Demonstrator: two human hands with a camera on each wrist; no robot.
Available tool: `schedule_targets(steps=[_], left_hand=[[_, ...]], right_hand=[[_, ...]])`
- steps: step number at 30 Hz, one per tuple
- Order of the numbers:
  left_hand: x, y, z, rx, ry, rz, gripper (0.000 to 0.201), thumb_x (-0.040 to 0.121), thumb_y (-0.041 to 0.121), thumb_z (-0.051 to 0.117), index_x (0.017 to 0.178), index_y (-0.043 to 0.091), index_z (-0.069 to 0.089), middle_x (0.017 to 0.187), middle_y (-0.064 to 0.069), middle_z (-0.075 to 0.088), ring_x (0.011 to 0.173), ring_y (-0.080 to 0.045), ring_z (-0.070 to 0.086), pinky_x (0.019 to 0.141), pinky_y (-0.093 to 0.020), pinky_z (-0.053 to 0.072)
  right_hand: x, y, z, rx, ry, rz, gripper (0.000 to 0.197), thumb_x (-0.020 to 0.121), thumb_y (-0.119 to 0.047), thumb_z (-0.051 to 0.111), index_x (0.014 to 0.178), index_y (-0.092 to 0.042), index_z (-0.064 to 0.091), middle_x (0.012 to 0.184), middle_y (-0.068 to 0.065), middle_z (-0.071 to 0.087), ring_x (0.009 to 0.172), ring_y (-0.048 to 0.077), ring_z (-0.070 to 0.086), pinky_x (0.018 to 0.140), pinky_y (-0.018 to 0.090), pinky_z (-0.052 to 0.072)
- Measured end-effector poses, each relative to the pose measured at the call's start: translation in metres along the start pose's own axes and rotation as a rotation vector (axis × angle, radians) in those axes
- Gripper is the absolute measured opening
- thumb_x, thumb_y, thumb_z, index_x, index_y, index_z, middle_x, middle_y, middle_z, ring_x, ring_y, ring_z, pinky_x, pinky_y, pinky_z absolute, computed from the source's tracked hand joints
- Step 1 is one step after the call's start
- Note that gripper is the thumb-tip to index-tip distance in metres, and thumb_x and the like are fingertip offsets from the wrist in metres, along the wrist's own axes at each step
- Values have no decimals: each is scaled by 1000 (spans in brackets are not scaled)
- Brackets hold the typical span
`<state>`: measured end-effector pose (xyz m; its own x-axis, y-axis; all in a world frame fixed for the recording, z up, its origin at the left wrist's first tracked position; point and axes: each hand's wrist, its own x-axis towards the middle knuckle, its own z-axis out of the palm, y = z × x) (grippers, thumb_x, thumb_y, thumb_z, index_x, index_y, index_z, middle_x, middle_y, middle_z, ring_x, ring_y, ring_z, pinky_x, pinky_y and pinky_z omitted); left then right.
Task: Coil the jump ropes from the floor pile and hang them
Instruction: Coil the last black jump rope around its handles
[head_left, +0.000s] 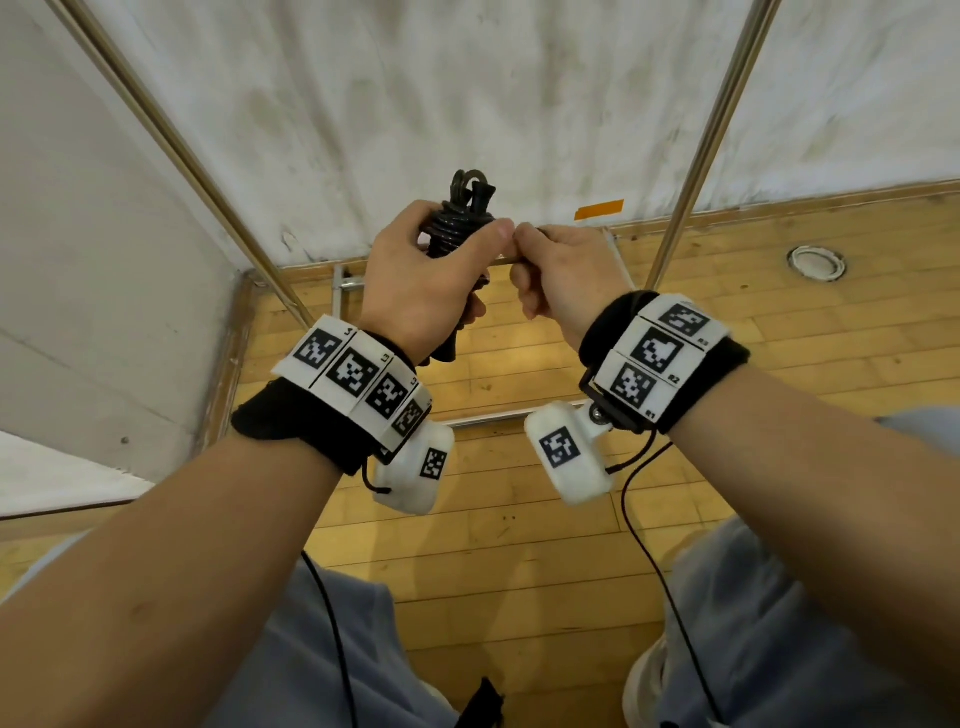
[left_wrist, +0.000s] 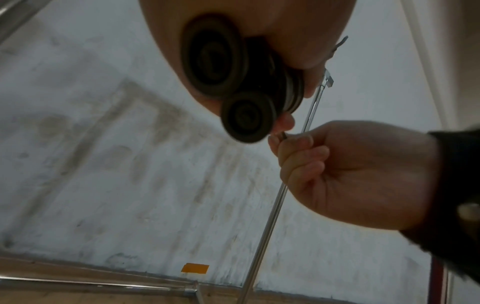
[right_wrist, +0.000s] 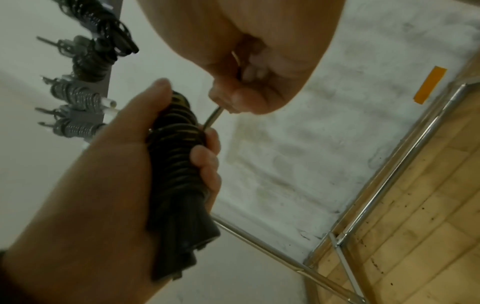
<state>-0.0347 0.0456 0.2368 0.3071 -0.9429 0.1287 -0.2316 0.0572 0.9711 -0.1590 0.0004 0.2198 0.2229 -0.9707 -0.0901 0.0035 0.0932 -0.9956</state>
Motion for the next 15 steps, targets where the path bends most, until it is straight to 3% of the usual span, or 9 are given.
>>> schedule_targets(steps=[4, 8, 11, 15], left_hand=[[-5, 7, 2, -40, -56, 1, 31, 77, 38, 75, 92, 14, 64, 58, 1, 64, 50, -22, 63, 48, -40, 54], [-6, 7, 2, -45, -103, -25, 32, 80, 40, 72, 93, 13, 63, 62, -2, 65, 48, -20, 62, 47, -33, 53], [0, -1, -3, -8, -116, -45, 30, 84, 41, 69, 97, 16, 57, 71, -4, 65, 55, -19, 65, 50, -30, 52], [4, -10, -4, 49, -76, -49, 31, 86, 39, 67, 99, 17, 50, 67, 2, 61, 54, -11, 60, 53, -27, 52]], right_hand=[[7, -1, -7, 78, 68, 76, 30, 97, -20, 49, 72, -8, 60, 44, -2, 50, 34, 12, 39, 38, 21, 35], [10, 4, -13, 9, 100, 27, 32, 96, -20, 49, 67, -10, 59, 44, -1, 50, 35, 13, 40, 38, 21, 35], [7, 4, -12, -19, 19, -32, 31, 98, -22, 45, 74, -10, 59, 48, -1, 53, 40, 15, 46, 42, 22, 41], [1, 1, -1, 18, -10, -64, 25, 98, -22, 47, 91, -5, 63, 56, 4, 56, 44, 16, 51, 46, 24, 45]])
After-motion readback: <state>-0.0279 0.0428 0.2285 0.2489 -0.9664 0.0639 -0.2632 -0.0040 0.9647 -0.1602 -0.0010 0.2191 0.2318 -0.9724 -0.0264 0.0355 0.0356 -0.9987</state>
